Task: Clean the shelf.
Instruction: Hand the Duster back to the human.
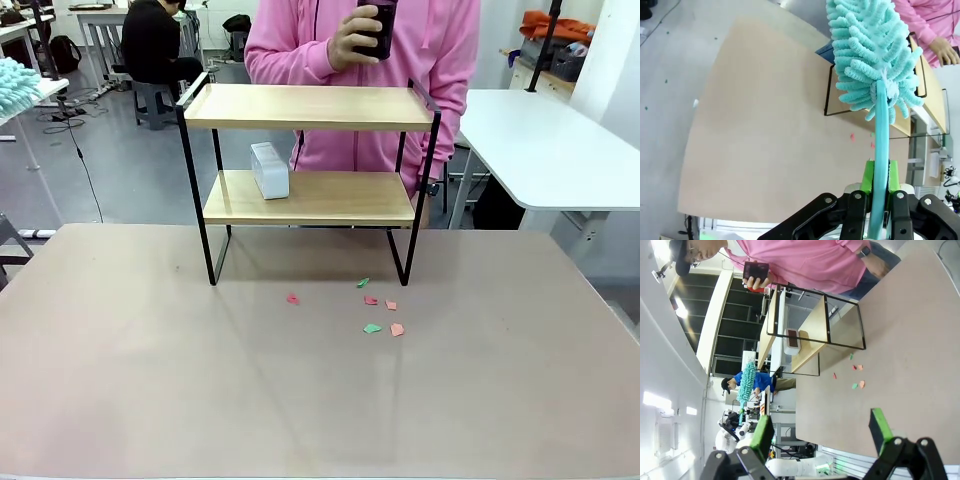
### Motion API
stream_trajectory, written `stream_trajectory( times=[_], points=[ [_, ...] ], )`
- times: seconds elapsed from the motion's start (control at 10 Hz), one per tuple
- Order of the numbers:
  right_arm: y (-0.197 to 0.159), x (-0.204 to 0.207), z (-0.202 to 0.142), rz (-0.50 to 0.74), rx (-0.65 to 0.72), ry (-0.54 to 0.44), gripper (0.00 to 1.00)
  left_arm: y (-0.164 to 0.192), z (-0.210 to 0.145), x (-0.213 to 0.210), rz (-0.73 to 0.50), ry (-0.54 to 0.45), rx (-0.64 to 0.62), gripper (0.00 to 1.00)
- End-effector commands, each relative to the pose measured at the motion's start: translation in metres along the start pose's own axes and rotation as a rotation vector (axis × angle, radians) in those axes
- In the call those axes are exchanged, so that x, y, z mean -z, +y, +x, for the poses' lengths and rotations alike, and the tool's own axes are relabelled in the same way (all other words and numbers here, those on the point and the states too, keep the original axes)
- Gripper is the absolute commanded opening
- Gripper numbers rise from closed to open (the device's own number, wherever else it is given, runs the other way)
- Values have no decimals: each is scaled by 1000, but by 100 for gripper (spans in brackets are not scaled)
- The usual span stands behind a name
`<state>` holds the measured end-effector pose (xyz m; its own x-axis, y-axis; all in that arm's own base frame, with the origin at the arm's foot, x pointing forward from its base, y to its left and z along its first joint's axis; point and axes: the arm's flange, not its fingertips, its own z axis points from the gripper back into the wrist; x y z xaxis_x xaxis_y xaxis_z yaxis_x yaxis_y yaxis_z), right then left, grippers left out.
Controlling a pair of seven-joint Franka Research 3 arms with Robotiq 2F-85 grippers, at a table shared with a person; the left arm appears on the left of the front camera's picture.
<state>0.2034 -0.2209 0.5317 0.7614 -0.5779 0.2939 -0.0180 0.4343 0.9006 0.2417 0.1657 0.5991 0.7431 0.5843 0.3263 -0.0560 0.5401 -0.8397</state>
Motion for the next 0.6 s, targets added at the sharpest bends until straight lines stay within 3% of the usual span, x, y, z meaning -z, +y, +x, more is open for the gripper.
stream_trajectory(
  times=[0.0, 0.5],
  points=[
    [1, 1, 1, 19, -25, -12, 100, 5, 0, -1, -3, 5, 7, 12],
    [1, 1, 1, 19, -25, -12, 100, 5, 0, -1, -3, 5, 7, 12]
  ],
)
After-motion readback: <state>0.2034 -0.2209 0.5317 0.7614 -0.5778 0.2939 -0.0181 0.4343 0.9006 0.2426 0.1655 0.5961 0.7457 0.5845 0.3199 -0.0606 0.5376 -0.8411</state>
